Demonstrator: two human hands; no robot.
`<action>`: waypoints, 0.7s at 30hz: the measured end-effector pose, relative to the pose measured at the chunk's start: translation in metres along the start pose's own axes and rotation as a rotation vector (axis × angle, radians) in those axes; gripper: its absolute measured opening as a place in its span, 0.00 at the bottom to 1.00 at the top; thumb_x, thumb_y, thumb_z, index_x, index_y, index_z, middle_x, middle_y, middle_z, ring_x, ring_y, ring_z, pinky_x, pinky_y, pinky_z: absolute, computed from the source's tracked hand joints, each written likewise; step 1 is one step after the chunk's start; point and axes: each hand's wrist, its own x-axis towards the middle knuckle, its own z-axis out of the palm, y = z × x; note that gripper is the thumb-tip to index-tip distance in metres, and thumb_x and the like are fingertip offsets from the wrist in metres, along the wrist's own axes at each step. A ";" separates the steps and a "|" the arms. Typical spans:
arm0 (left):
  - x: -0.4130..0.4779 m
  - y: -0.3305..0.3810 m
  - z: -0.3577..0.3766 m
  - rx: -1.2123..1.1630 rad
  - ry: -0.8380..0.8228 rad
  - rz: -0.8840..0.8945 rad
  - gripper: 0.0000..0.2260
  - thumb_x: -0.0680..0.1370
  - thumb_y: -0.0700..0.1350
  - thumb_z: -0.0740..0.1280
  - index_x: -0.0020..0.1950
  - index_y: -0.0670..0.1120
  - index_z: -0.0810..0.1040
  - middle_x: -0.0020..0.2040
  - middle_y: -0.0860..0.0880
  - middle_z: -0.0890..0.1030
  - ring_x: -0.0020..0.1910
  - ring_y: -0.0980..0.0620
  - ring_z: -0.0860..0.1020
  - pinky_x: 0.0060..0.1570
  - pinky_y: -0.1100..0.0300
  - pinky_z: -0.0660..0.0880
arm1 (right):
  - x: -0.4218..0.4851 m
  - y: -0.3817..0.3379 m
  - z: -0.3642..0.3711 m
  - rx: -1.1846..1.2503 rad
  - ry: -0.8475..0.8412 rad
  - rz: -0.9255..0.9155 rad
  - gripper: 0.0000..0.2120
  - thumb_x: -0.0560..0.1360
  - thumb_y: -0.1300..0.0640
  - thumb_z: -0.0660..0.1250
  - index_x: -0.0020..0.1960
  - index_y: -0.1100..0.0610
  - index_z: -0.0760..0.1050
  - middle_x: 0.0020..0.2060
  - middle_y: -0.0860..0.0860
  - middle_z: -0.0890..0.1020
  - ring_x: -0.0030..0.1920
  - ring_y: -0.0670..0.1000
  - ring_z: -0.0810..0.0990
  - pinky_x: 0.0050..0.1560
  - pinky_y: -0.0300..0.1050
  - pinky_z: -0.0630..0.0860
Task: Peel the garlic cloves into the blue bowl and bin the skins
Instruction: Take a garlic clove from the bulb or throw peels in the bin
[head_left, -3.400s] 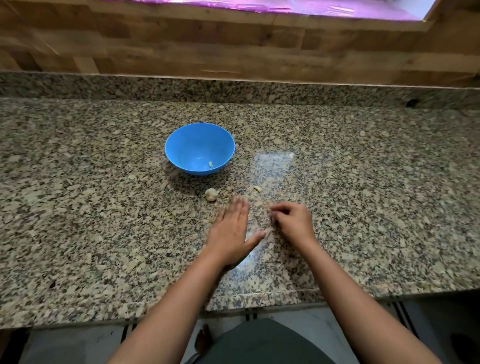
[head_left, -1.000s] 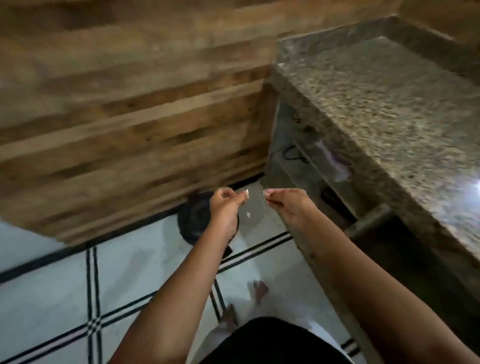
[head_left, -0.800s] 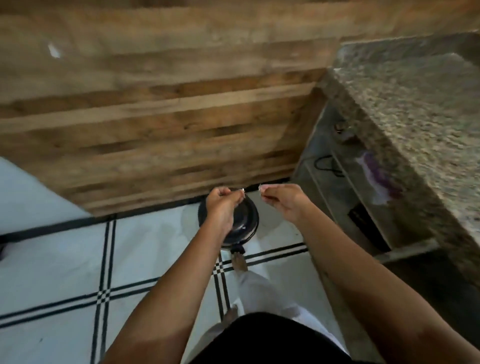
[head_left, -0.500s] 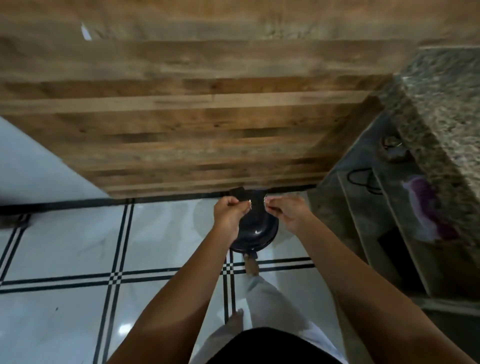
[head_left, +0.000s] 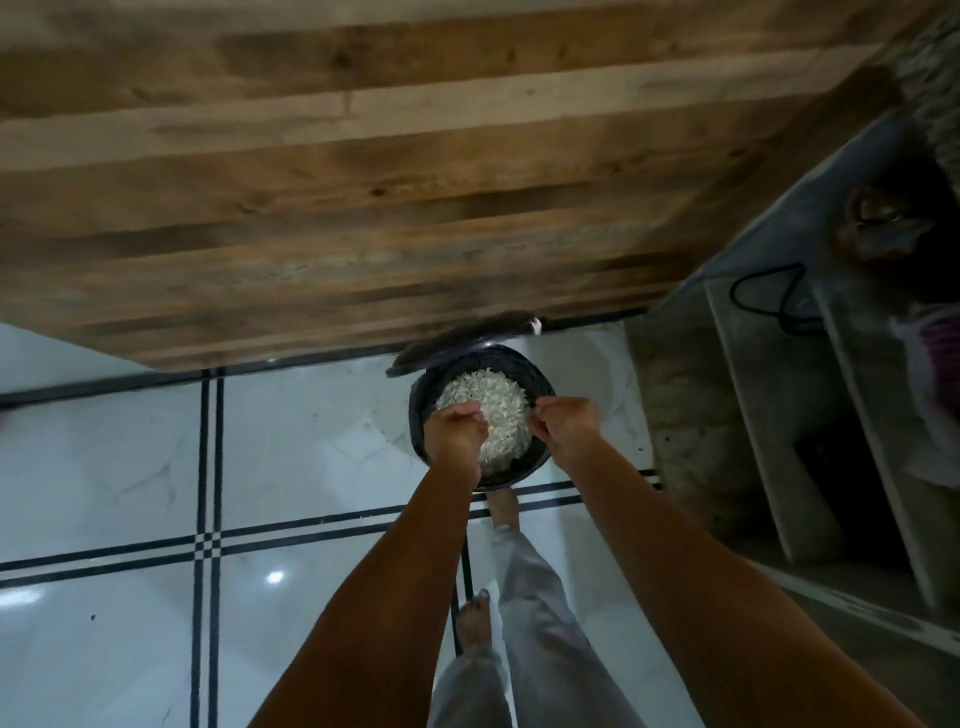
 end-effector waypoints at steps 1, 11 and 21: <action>0.006 0.001 0.001 -0.011 0.013 -0.019 0.11 0.77 0.27 0.58 0.43 0.36 0.78 0.40 0.42 0.77 0.38 0.46 0.76 0.43 0.58 0.76 | 0.005 0.001 0.001 -0.013 0.016 -0.009 0.14 0.75 0.73 0.59 0.36 0.57 0.70 0.35 0.52 0.73 0.34 0.48 0.74 0.43 0.42 0.76; -0.038 0.020 0.006 0.037 -0.106 0.020 0.03 0.78 0.38 0.64 0.49 0.41 0.77 0.39 0.47 0.79 0.38 0.52 0.78 0.41 0.63 0.76 | -0.031 -0.008 -0.016 0.196 0.034 -0.018 0.07 0.73 0.68 0.67 0.37 0.62 0.75 0.34 0.57 0.79 0.33 0.52 0.77 0.44 0.44 0.78; -0.192 0.017 0.042 0.199 -0.460 0.285 0.04 0.79 0.43 0.65 0.44 0.49 0.76 0.42 0.51 0.80 0.39 0.54 0.77 0.38 0.61 0.74 | -0.174 -0.012 -0.147 0.448 0.140 -0.315 0.07 0.77 0.66 0.63 0.54 0.64 0.75 0.40 0.56 0.79 0.36 0.52 0.77 0.44 0.47 0.78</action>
